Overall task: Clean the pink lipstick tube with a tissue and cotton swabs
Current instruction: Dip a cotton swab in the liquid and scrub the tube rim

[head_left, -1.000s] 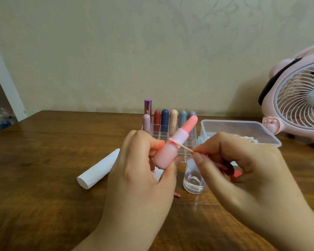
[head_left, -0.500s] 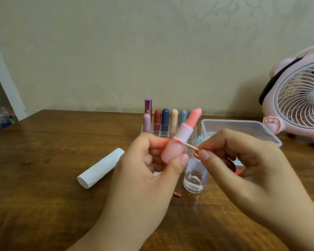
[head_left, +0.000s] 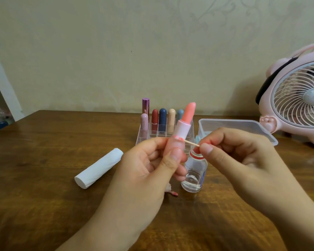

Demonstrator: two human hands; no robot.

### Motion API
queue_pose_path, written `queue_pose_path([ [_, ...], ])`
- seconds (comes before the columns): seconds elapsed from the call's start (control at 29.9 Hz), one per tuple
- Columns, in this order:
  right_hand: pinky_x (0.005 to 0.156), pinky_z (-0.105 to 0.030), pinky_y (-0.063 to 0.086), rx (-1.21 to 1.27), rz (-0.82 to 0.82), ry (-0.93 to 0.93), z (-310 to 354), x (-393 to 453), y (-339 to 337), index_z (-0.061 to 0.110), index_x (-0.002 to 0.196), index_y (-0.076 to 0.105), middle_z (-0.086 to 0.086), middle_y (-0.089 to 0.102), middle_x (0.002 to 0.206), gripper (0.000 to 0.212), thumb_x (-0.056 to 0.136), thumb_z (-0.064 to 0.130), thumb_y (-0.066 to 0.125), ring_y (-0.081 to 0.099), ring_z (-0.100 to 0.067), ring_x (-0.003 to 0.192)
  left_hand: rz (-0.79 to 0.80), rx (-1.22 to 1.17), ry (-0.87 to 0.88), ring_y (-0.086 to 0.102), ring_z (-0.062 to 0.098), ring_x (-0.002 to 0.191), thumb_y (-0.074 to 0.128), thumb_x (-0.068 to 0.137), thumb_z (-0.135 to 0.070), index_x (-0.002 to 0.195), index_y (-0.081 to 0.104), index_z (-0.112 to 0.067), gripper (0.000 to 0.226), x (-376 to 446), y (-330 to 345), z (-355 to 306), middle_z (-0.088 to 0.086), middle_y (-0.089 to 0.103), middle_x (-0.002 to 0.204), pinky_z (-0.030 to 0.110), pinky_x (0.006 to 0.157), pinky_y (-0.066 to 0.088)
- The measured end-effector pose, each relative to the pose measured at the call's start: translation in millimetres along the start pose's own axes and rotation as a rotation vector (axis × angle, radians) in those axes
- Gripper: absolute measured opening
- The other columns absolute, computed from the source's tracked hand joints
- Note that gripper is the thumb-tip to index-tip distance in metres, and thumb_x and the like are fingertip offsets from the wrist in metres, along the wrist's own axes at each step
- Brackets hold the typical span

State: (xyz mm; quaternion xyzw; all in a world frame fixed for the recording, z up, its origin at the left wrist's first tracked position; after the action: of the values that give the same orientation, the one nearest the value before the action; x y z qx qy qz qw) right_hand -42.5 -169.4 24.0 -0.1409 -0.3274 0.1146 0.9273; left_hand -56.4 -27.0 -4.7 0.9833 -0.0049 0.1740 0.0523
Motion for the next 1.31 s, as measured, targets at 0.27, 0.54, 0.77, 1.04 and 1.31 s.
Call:
queue_pose_path([
  [0.27, 0.055, -0.022, 0.041, -0.021, -0.007, 0.024, 0, 0, -2, 0.019, 0.076, 0.067, -0.022, 0.06, 0.067, 0.026, 0.072, 0.043, 0.058, 0.05, -0.022, 0.057, 0.007, -0.043, -0.016, 0.064, 0.01, 0.061, 0.069, 0.072, -0.04, 0.088, 0.071, -0.025, 0.022, 0, 1, 2, -0.003, 0.07, 0.067, 0.029, 0.065, 0.051],
  [0.54, 0.052, -0.027, 0.044, -0.075, -0.022, -0.012, 5, 0, 1, 0.017, 0.078, 0.065, -0.019, 0.061, 0.067, 0.025, 0.073, 0.041, 0.058, 0.054, -0.032, 0.058, 0.0, -0.033, -0.017, 0.064, 0.009, 0.06, 0.065, 0.069, -0.041, 0.089, 0.071, -0.023, 0.027, 0, 0, 2, -0.003, 0.071, 0.068, 0.027, 0.065, 0.052],
  [0.77, 0.053, -0.022, 0.042, -0.038, -0.004, -0.007, 4, 0, -1, 0.017, 0.076, 0.065, -0.022, 0.06, 0.066, 0.024, 0.073, 0.04, 0.058, 0.052, -0.029, 0.054, -0.003, -0.02, -0.004, 0.063, 0.008, 0.06, 0.064, 0.072, -0.04, 0.087, 0.071, -0.023, 0.024, 0, 0, 0, -0.003, 0.07, 0.067, 0.024, 0.063, 0.052],
  [1.04, 0.042, -0.008, 0.034, -0.006, -0.013, 0.034, 2, 1, -10, 0.021, 0.067, 0.066, -0.015, 0.058, 0.059, 0.017, 0.071, 0.037, 0.062, 0.04, 0.0, 0.043, 0.043, -0.205, -0.056, 0.061, 0.01, 0.056, 0.064, 0.068, -0.031, 0.085, 0.074, -0.018, 0.023, -1, 3, -2, 0.001, 0.068, 0.065, 0.021, 0.056, 0.052],
  [1.31, 0.045, -0.003, 0.034, 0.057, -0.01, -0.017, 7, 1, -10, 0.027, 0.067, 0.067, 0.004, 0.061, 0.056, 0.009, 0.072, 0.033, 0.063, 0.047, 0.003, 0.046, 0.178, -0.385, -0.165, 0.06, 0.013, 0.053, 0.052, 0.077, -0.029, 0.083, 0.075, -0.012, 0.029, -2, 12, 1, 0.005, 0.066, 0.063, 0.022, 0.05, 0.051],
])
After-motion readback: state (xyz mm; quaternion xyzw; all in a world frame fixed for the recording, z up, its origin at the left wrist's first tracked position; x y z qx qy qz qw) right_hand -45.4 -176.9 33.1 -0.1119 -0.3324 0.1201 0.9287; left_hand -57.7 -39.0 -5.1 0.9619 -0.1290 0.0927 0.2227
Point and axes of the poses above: each hand's wrist, its own x-axis towards the middle knuckle, its own y-axis out of the palm, z = x × y, the point moved 6 cm from there along x, towards the middle knuckle
